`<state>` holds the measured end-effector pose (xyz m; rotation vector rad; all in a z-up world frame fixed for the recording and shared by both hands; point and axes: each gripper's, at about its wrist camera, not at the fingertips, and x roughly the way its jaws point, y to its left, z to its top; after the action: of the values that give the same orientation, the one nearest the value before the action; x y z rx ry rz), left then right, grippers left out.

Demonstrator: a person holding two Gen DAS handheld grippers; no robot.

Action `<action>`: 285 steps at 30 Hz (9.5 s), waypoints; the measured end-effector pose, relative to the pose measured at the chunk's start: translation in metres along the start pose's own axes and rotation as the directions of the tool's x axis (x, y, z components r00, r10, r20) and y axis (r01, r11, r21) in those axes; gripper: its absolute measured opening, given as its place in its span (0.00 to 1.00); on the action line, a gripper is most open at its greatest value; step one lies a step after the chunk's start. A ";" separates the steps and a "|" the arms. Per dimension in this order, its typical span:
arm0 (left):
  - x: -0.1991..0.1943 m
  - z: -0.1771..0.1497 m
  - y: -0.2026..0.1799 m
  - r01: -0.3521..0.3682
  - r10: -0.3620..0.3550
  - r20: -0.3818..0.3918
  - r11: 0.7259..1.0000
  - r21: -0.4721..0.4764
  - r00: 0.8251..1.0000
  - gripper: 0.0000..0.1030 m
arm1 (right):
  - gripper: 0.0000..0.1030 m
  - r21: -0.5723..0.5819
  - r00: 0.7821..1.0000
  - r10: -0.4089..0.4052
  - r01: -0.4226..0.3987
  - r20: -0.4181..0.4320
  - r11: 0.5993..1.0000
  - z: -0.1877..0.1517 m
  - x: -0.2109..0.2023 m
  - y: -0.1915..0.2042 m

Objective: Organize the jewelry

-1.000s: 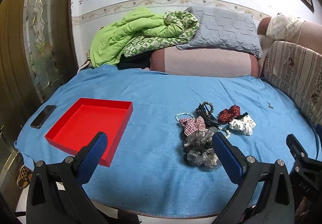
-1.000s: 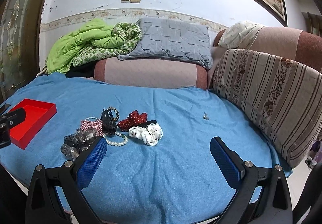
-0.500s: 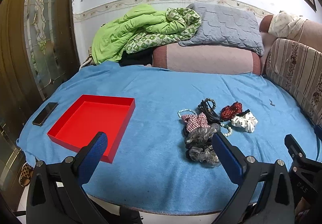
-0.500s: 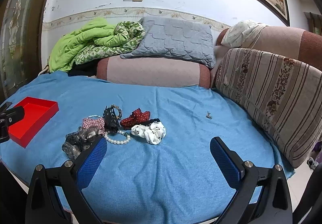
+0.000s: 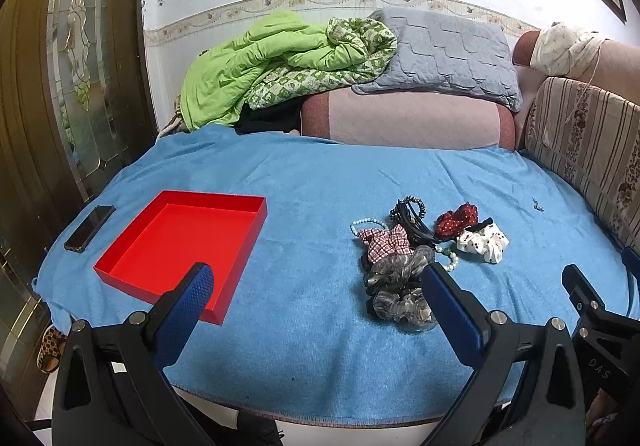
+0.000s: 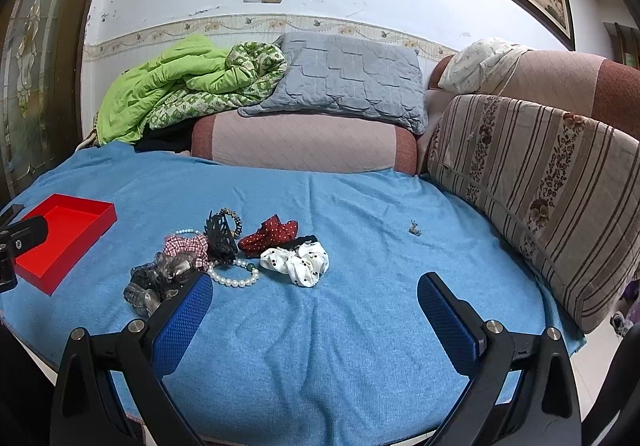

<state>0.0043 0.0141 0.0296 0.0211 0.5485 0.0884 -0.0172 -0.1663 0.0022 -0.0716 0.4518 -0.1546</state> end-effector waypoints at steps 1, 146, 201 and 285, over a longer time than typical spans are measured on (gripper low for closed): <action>-0.001 0.000 0.000 0.000 0.000 0.001 1.000 -0.001 1.000 1.00 | 1.00 0.000 1.000 0.000 0.000 0.001 1.000 0.000 -0.001 0.000; 0.101 0.001 0.029 0.181 -0.209 -0.300 0.976 -0.119 0.931 0.16 | 0.13 0.158 0.851 0.423 -0.393 -0.310 0.906 0.018 0.107 0.023; 0.303 0.060 0.299 -0.147 0.077 -0.370 0.976 -0.164 0.926 0.39 | 0.17 0.049 0.643 0.608 -0.667 -0.465 0.743 0.067 0.237 0.370; 0.092 0.024 0.025 -0.175 0.172 -0.038 0.981 -0.086 0.984 0.81 | 0.87 0.101 0.999 0.051 -0.051 0.003 0.994 0.044 0.088 0.007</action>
<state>0.0930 0.0471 0.0034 -0.0194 0.5719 0.2841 0.0815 -0.1725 0.0028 0.0394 0.4445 -0.1267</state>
